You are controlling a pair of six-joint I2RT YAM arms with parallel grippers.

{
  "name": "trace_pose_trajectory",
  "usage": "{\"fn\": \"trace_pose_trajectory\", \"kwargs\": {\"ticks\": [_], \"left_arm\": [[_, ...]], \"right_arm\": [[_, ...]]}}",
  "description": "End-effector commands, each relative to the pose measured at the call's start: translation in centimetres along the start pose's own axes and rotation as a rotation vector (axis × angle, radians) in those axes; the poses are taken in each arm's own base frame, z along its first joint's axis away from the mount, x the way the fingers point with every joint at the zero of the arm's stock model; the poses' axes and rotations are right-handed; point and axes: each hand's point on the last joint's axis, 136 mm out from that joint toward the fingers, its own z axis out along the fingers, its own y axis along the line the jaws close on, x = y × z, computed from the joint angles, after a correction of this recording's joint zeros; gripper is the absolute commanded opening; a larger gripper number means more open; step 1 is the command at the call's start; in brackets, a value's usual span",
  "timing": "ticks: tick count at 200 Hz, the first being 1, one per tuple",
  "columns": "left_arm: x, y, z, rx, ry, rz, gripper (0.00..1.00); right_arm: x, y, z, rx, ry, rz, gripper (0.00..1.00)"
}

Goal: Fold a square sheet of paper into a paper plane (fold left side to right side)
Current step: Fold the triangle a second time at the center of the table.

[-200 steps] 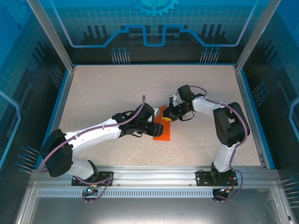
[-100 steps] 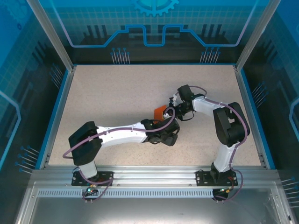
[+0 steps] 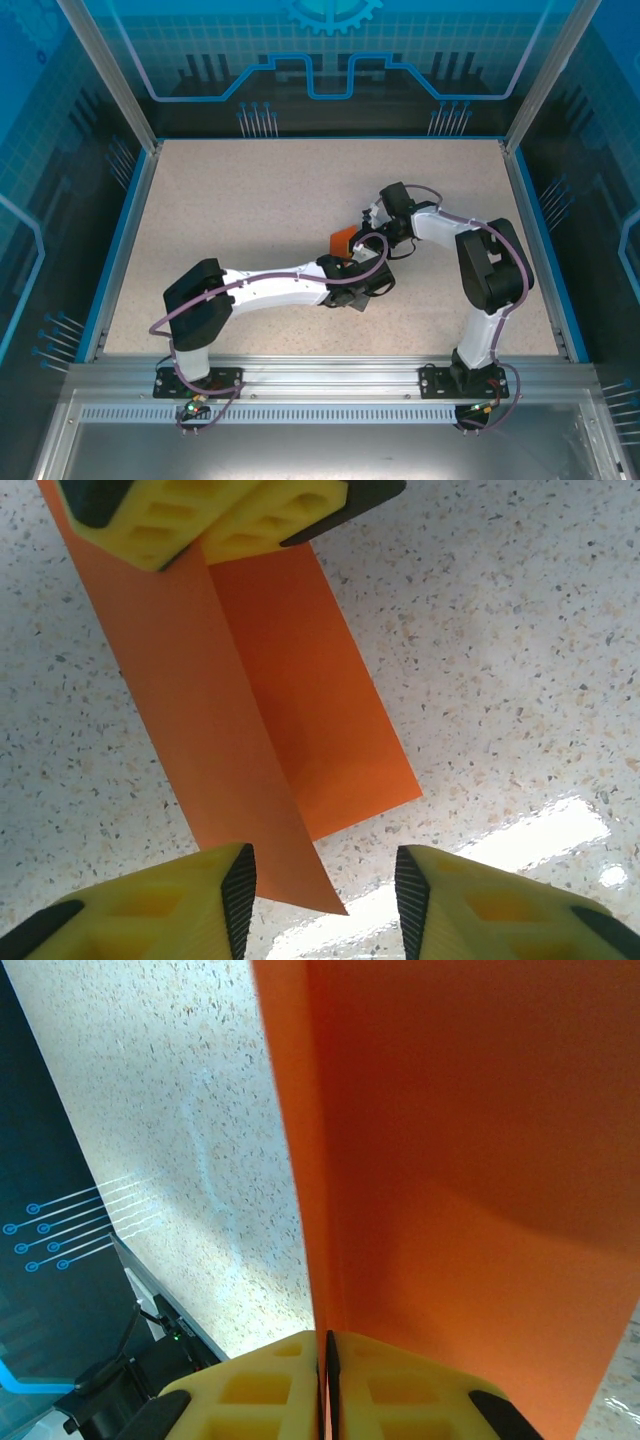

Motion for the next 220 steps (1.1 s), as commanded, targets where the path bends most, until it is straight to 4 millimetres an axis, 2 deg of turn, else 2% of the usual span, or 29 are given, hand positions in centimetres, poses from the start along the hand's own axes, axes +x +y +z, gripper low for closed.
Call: {"fn": "trace_pose_trajectory", "kwargs": {"ticks": [1,65,115,138,152,171,203,220], "left_arm": [[-0.1,0.1,-0.3,-0.033,-0.001,0.011,0.38],[-0.2,-0.3,-0.4,-0.008,0.0,0.017,0.17],[-0.3,-0.7,-0.6,0.013,0.0,0.014,0.06],[-0.2,-0.8,-0.6,0.019,0.004,0.013,0.03],[-0.2,-0.8,-0.7,0.025,0.006,0.007,0.03],[-0.2,-0.9,-0.7,0.044,0.011,-0.009,0.02],[-0.1,-1.0,-0.8,0.112,0.02,-0.059,0.02],[0.0,-0.9,-0.9,0.139,0.027,-0.083,0.01]], "right_arm": [[0.4,0.1,0.6,0.016,0.028,-0.009,0.12],[0.4,0.3,0.5,0.021,0.032,-0.026,0.14],[0.4,0.6,0.3,0.016,0.034,-0.038,0.17],[0.3,1.0,0.0,0.016,0.027,-0.059,0.31],[0.1,1.5,-0.9,0.015,0.004,-0.081,0.37],[-0.3,2.1,-3.1,0.032,-0.062,-0.116,0.5],[-0.3,1.4,-7.8,0.037,-0.175,-0.123,0.66],[0.2,0.6,-9.3,0.024,-0.207,-0.113,0.68]]}}
